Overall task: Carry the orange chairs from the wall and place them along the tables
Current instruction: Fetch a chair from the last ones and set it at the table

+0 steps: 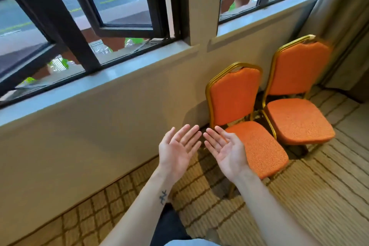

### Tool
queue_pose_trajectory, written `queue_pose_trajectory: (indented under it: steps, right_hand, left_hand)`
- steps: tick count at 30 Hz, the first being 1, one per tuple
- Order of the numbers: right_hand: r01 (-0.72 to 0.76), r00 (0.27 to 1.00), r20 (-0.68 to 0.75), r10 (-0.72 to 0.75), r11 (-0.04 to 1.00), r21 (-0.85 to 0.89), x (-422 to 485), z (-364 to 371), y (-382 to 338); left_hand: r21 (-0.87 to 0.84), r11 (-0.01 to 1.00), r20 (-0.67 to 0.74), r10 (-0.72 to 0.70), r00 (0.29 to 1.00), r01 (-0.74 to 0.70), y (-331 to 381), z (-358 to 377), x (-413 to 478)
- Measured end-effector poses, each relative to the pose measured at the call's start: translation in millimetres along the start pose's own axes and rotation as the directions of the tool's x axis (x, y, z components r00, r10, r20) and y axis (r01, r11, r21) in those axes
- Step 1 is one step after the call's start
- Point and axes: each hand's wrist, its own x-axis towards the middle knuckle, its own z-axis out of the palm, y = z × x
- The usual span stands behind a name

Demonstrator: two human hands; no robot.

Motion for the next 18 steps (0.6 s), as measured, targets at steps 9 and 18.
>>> queue_pose_trajectory:
  steps: [9, 18]
  right_hand:
    - [0.154, 0.975, -0.17, -0.14, 0.986, 0.07, 159.0, 57.7, -39.4]
    - [0.324, 0.909, -0.331, -0.253, 0.929, 0.178, 252.5, 92.9, -95.1]
  left_hand:
    - [0.151, 0.973, 0.149, -0.196, 0.969, 0.174, 73.2, 33.0, 202.4]
    - [0.299, 0.907, 0.267, -0.377, 0.887, 0.296, 131.7, 91.5, 345.8]
